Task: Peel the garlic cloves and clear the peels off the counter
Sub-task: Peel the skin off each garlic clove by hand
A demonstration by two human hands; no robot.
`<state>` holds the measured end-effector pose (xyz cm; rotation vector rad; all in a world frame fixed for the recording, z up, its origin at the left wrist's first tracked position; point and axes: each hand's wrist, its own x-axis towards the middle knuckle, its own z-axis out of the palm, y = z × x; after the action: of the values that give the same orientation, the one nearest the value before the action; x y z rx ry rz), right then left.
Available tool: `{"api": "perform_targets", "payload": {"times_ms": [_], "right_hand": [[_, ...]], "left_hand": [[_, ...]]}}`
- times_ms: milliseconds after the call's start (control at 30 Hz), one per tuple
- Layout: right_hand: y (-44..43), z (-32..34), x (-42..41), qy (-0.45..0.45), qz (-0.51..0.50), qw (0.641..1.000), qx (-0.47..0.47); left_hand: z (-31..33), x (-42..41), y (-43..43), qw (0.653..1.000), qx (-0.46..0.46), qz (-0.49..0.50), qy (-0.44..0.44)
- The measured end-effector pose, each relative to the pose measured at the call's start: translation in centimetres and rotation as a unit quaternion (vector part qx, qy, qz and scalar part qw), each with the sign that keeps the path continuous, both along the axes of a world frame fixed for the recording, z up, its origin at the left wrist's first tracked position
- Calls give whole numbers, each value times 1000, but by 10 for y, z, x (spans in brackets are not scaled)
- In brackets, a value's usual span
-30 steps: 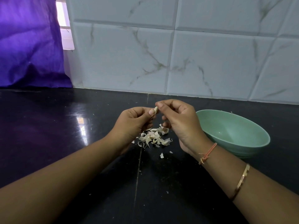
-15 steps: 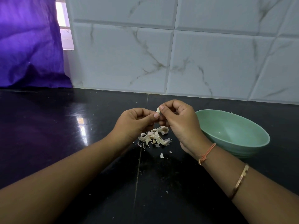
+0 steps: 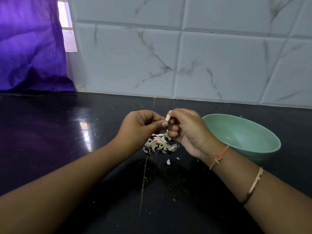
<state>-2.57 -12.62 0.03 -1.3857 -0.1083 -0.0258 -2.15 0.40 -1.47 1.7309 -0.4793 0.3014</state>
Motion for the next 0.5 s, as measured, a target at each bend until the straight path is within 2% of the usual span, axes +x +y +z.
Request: {"api": "perform_targets", "payload": {"times_ms": [333, 500], "right_hand": [[-4, 2, 0, 98, 59, 989, 88], [-5, 1, 1, 112, 64, 986, 106]], "left_hand": [[-2, 4, 4, 994, 74, -3, -79], [-3, 8, 7, 994, 70, -16, -79]]}}
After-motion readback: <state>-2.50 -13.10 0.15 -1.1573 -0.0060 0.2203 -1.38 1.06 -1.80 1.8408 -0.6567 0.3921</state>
